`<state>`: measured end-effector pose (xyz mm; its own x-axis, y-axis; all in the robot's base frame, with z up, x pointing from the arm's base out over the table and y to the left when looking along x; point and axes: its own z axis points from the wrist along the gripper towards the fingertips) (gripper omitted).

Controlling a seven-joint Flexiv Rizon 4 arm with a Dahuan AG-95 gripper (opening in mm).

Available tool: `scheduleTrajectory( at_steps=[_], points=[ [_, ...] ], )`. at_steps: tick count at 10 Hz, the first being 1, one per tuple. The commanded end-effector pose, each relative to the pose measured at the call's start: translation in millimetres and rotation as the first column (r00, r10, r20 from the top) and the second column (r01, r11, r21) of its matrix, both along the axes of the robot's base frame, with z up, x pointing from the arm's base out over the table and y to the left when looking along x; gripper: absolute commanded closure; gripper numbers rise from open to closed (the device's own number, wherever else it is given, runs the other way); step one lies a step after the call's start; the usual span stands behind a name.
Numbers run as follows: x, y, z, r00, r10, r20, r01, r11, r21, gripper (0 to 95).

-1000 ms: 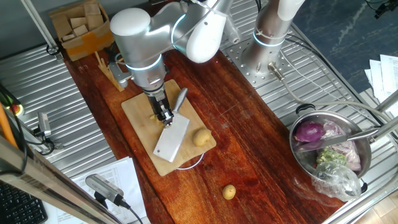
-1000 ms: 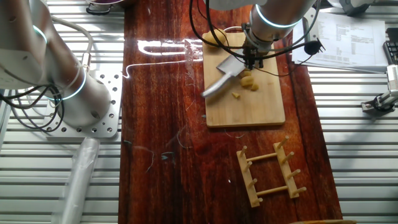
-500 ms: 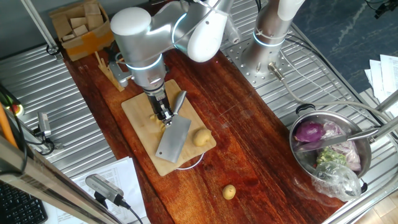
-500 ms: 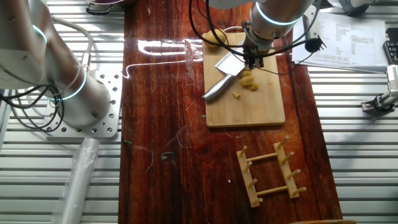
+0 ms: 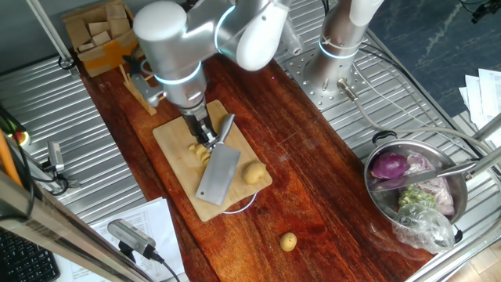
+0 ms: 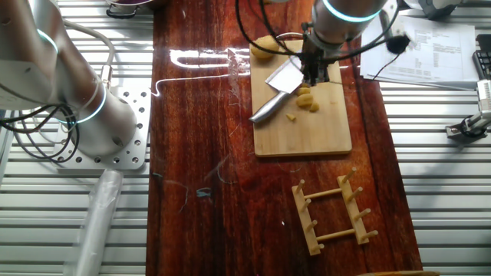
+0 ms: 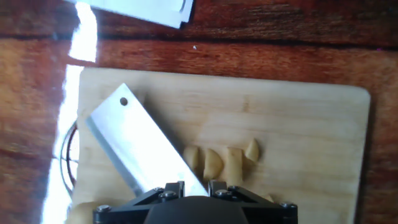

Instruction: Chop the potatoes

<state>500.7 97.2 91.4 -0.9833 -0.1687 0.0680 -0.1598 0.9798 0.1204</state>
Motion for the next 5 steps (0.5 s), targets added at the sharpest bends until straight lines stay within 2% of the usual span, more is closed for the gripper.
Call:
scheduleTrajectory(
  at_steps=[1, 3, 5],
  points=[
    [0.8, -3.2, 2.3, 0.997, 0.076, -0.024, -0.078, 0.991, -0.105, 95.0],
    [-1.3, -13.4, 7.6, 0.995, 0.1, -0.028, -0.102, 0.99, -0.099, 95.0],
    [-2.1, -15.4, 8.6, 0.994, 0.107, -0.031, -0.109, 0.989, -0.098, 95.0]
  ],
)
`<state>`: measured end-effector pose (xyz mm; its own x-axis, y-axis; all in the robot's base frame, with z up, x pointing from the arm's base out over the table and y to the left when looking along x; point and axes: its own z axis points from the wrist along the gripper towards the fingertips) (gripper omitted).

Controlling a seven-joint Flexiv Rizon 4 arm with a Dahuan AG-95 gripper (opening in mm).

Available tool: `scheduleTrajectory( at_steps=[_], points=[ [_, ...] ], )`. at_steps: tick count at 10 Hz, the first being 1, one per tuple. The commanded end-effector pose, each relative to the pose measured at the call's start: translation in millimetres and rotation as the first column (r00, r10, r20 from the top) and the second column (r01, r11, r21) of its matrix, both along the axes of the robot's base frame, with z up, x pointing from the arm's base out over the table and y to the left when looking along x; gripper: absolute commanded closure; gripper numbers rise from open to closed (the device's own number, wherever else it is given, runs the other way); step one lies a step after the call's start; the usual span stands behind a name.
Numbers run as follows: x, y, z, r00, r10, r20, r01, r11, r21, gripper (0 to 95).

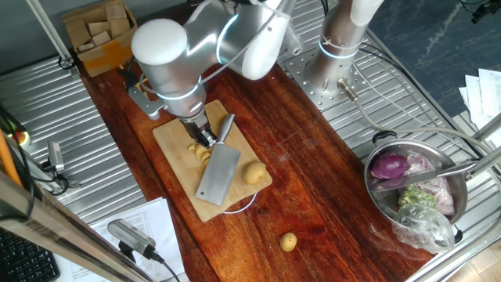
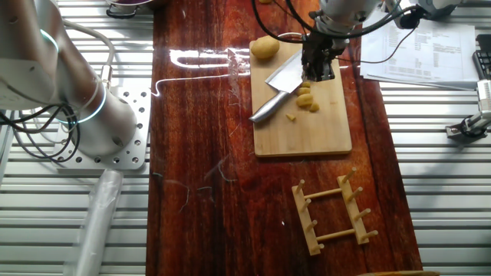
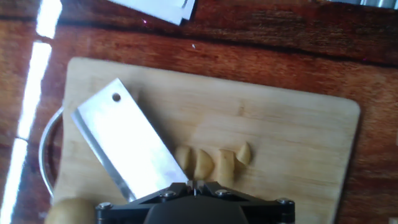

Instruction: Chop the potatoes

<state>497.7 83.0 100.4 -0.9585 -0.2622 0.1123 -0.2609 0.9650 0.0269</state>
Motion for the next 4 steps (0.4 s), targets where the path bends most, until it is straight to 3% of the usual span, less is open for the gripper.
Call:
scheduleTrajectory(
  at_steps=[1, 4],
  points=[
    [0.8, -1.3, -0.1, 1.0, 0.004, -0.002, -0.004, 1.0, 0.003, 95.0],
    [-0.1, -0.5, 2.7, 1.0, 0.008, -0.003, -0.007, 1.0, 0.005, 95.0]
  ],
)
